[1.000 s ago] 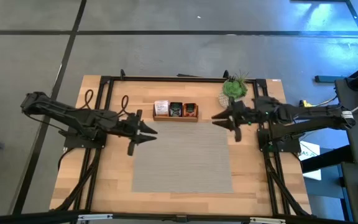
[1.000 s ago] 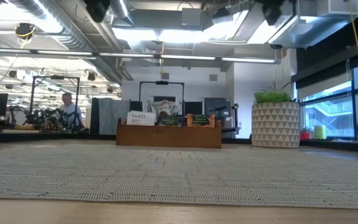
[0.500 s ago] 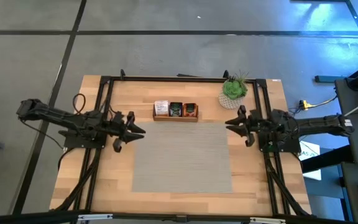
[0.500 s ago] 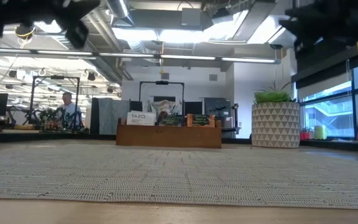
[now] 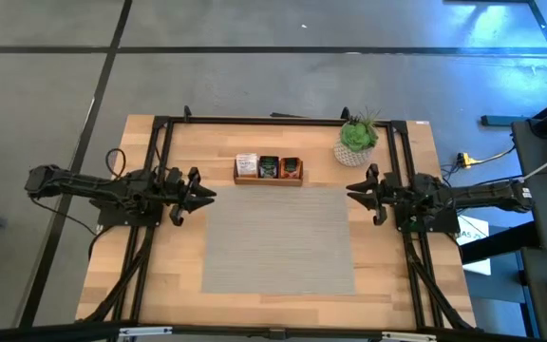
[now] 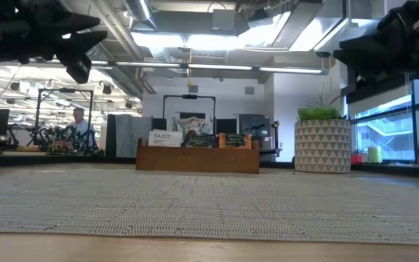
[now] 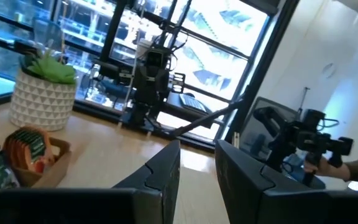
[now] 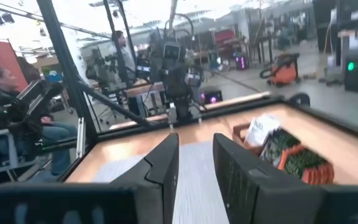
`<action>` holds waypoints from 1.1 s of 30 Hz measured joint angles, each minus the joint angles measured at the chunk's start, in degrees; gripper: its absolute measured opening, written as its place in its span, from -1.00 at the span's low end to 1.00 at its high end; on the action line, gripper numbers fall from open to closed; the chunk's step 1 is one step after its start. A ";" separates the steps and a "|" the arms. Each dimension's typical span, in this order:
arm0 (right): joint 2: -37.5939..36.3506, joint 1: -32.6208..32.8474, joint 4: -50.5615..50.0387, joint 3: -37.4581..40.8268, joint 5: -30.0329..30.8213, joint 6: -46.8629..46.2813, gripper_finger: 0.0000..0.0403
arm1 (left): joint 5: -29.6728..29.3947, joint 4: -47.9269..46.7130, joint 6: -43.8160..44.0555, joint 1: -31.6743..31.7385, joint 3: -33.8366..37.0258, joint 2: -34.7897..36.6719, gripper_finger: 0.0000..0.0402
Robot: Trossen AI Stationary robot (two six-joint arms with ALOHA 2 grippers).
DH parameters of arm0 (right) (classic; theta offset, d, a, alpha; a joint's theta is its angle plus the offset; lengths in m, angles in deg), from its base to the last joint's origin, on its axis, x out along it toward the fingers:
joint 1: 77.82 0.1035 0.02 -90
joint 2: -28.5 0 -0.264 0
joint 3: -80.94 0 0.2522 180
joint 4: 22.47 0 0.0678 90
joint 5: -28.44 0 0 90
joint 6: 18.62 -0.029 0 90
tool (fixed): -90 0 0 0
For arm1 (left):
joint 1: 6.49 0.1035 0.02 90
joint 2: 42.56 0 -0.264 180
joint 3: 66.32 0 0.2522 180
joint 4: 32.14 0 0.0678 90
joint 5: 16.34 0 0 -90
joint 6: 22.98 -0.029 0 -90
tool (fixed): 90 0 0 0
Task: Pick & Place Tea
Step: Return to Home Position
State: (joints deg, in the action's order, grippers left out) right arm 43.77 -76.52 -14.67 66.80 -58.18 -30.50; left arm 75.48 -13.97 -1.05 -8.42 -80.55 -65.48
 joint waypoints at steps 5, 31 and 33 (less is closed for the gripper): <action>-4.16 0.00 -2.22 0.00 0.04 1.65 -0.49 | 1.16 -2.73 -1.06 1.90 0.00 3.04 -0.49; -15.01 0.00 -18.66 -0.04 6.07 14.18 -0.49 | 4.14 -27.10 -1.13 2.72 0.00 22.47 -0.50; -14.98 0.00 -18.85 -0.04 6.05 15.41 -0.49 | 3.71 -27.16 -1.08 2.72 0.00 22.33 -0.49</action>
State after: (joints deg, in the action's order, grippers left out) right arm 28.79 -76.52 -33.52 66.75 -52.12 -15.08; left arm 79.19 -41.13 -2.14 -5.69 -80.55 -43.15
